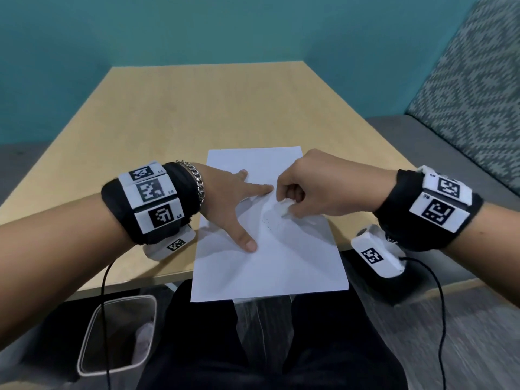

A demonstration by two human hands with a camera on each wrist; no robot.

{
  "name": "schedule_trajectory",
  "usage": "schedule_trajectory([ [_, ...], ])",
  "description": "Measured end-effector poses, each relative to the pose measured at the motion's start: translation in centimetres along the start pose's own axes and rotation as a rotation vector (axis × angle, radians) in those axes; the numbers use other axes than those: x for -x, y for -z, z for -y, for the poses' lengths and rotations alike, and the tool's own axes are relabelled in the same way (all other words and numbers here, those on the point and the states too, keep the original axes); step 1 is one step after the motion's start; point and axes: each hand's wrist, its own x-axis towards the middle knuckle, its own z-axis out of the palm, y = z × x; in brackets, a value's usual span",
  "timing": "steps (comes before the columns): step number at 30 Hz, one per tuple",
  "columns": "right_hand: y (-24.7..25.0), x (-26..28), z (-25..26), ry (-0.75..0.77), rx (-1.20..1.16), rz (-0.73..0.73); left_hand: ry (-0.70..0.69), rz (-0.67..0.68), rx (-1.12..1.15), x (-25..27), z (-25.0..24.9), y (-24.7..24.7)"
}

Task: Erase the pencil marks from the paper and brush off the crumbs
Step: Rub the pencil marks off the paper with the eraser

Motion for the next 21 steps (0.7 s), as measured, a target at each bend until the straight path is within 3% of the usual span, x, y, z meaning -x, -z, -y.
schedule_trajectory([
  [8, -1.5, 0.7, 1.6, 0.037, -0.035, 0.028, -0.026, -0.014, -0.002, -0.5, 0.3, -0.5],
  [13, -1.0, -0.1, 0.7, -0.017, 0.039, -0.025, -0.012, -0.008, -0.011, -0.4, 0.2, -0.5],
  [18, -1.1, 0.8, 2.4, 0.051, 0.027, 0.083, -0.012, -0.005, -0.021, -0.5, 0.2, -0.5],
  [21, -1.0, -0.3, 1.4, 0.013, 0.083, 0.017, -0.018, -0.007, -0.013, -0.5, 0.2, -0.5],
])
